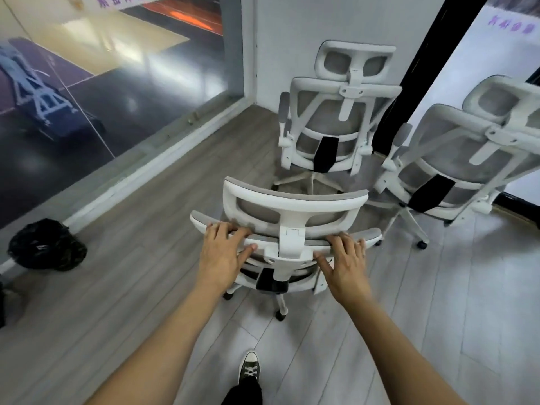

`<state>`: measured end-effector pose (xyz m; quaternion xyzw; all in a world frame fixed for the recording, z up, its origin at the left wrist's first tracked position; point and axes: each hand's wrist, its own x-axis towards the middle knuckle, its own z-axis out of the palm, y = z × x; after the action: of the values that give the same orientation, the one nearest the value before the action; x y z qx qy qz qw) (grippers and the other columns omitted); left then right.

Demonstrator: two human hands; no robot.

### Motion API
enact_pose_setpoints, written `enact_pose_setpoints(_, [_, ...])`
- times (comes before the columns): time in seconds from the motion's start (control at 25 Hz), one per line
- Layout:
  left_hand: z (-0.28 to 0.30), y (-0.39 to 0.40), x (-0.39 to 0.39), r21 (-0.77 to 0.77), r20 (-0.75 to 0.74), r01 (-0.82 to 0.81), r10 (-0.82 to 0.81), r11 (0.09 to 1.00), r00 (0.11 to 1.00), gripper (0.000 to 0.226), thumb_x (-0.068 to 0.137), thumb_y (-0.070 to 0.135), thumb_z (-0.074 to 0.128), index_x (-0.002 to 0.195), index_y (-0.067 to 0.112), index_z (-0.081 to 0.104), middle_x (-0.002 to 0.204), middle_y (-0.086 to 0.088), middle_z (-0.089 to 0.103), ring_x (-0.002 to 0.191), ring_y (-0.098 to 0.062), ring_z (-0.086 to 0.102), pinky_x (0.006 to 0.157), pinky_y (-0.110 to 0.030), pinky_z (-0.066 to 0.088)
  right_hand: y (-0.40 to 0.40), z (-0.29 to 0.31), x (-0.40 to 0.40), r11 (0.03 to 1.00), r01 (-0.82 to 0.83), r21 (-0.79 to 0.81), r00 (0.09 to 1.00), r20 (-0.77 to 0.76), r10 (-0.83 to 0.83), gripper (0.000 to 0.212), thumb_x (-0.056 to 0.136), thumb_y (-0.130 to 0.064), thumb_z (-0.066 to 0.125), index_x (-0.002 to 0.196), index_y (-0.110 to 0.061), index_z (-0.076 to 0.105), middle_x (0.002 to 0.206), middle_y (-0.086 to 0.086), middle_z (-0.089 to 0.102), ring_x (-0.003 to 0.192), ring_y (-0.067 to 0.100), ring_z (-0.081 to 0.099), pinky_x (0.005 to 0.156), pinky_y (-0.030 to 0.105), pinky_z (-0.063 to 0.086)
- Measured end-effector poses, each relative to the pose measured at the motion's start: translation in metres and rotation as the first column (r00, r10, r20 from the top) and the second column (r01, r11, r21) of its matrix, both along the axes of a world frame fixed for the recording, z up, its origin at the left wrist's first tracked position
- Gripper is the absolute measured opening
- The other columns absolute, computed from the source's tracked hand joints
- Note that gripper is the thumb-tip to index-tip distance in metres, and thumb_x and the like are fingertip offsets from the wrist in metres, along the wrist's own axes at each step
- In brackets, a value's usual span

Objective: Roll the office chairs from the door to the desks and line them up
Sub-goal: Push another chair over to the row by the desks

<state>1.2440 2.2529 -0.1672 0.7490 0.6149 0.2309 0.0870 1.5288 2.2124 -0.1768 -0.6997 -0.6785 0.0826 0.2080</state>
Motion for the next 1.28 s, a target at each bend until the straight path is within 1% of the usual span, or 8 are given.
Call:
enact_pose_setpoints(0.2, [-0.006,-0.098,-0.012,0.023,-0.022,-0.226,0.226,0.974,0.974,0.041,0.090,0.058,0.049,0.113,0.029,0.067,0.103,-0.004,0.056,0.100,-0.028,0.046,0.098,-0.052,0.041,-0.034,-0.008,-0.008,0.970,-0.232,0.080,0.967,-0.087,0.238,0.050,0.096,-0.055,0.046,0.127,-0.018,0.058,0.133,0.004,0.055,0.136,0.027,0.042,0.122,0.056,0.014])
enact_pose_setpoints(0.44, [-0.001,-0.250,-0.023,0.034,-0.074,-0.510,0.512,0.859,0.856,0.035,0.093,0.058,0.050,0.112,0.032,0.064,0.110,0.000,0.056,0.100,-0.026,0.049,0.095,-0.043,0.040,-0.079,-0.012,-0.043,0.833,-0.538,0.128,0.816,-0.171,0.552,0.048,0.095,-0.052,0.053,0.128,-0.019,0.060,0.137,0.000,0.052,0.140,0.022,0.040,0.123,0.056,0.012])
enact_pose_setpoints(0.64, [0.000,-0.377,-0.056,0.010,-0.068,-0.779,0.777,0.627,0.625,0.032,0.089,0.057,0.053,0.110,0.033,0.059,0.106,-0.001,0.057,0.100,-0.029,0.050,0.093,-0.045,0.043,-0.133,-0.005,-0.130,0.624,-0.770,0.136,0.597,-0.193,0.779,0.046,0.094,-0.053,0.055,0.126,-0.020,0.061,0.134,-0.004,0.052,0.139,0.018,0.040,0.122,0.055,0.014])
enact_pose_setpoints(0.8, [0.004,-0.481,-0.088,-0.007,-0.043,-0.901,0.900,0.434,0.434,0.034,0.090,0.059,0.049,0.112,0.035,0.058,0.107,0.000,0.055,0.106,-0.029,0.048,0.091,-0.046,0.045,-0.197,-0.008,-0.213,0.443,-0.886,0.140,0.412,-0.204,0.888,0.047,0.095,-0.057,0.051,0.126,-0.023,0.059,0.133,-0.007,0.053,0.139,0.015,0.039,0.124,0.050,0.011])
enact_pose_setpoints(0.96, [0.004,-0.591,-0.124,-0.002,0.009,-0.968,0.968,0.250,0.250,0.039,0.090,0.059,0.045,0.115,0.032,0.058,0.111,-0.003,0.055,0.110,-0.031,0.047,0.091,-0.048,0.048,-0.283,-0.007,-0.303,0.289,-0.947,0.143,0.248,-0.250,0.936,0.046,0.092,-0.058,0.056,0.125,-0.026,0.056,0.130,-0.009,0.056,0.139,0.012,0.040,0.124,0.049,0.011])
enact_pose_setpoints(1.08, [0.000,-0.679,-0.152,-0.004,0.052,-0.994,0.993,0.108,0.108,0.030,0.093,0.053,0.053,0.115,0.033,0.059,0.113,-0.001,0.054,0.116,-0.031,0.044,0.091,-0.046,0.049,-0.360,-0.008,-0.367,0.165,-0.975,0.151,0.121,-0.268,0.956,0.047,0.089,-0.057,0.058,0.124,-0.026,0.057,0.130,-0.008,0.057,0.139,0.012,0.040,0.124,0.050,0.013])
enact_pose_setpoints(1.16, [-0.002,-0.735,-0.174,0.018,0.040,-0.999,0.998,0.040,0.041,0.028,0.093,0.046,0.058,0.117,0.032,0.059,0.117,0.000,0.055,0.120,-0.031,0.042,0.094,-0.045,0.049,-0.412,-0.006,-0.409,0.095,-0.983,0.157,0.051,-0.263,0.963,0.046,0.089,-0.057,0.059,0.124,-0.027,0.057,0.131,-0.010,0.057,0.140,0.010,0.040,0.123,0.050,0.015])
enact_pose_setpoints(1.28, [-0.006,-0.818,-0.216,0.094,-0.015,-0.995,1.000,-0.026,-0.027,0.025,0.091,0.036,0.065,0.113,0.027,0.061,0.114,-0.006,0.058,0.112,-0.033,0.047,0.096,-0.051,0.047,-0.493,-0.007,-0.475,0.010,-0.988,0.157,-0.034,-0.275,0.961,0.045,0.088,-0.059,0.061,0.123,-0.031,0.057,0.131,-0.013,0.056,0.140,0.007,0.039,0.123,0.048,0.016])
